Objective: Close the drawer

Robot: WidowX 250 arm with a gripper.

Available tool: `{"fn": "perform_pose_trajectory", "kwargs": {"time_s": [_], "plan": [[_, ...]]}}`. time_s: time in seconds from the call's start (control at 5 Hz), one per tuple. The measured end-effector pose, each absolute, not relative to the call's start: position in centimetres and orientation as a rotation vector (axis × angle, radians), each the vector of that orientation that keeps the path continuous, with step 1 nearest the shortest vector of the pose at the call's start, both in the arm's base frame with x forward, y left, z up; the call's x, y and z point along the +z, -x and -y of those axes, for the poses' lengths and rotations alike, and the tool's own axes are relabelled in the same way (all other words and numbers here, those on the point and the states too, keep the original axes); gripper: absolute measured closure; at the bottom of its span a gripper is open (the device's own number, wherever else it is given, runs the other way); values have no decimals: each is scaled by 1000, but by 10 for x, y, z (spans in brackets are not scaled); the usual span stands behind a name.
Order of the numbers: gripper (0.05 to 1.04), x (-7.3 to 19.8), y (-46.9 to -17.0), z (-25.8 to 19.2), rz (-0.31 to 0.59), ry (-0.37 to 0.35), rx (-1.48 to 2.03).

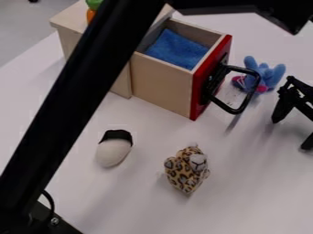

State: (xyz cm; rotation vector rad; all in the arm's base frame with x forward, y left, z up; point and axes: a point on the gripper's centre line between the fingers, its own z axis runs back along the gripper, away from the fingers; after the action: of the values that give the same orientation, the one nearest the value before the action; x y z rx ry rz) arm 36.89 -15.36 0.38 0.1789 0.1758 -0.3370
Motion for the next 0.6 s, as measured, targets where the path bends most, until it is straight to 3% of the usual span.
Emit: {"fn": "perform_pose_trajectory", "kwargs": {"time_s": [0.4,0.6], "plan": [[85,75,-368,144,-32,-146,-307],[85,85,-368,120,-23,-138,-257]]}}
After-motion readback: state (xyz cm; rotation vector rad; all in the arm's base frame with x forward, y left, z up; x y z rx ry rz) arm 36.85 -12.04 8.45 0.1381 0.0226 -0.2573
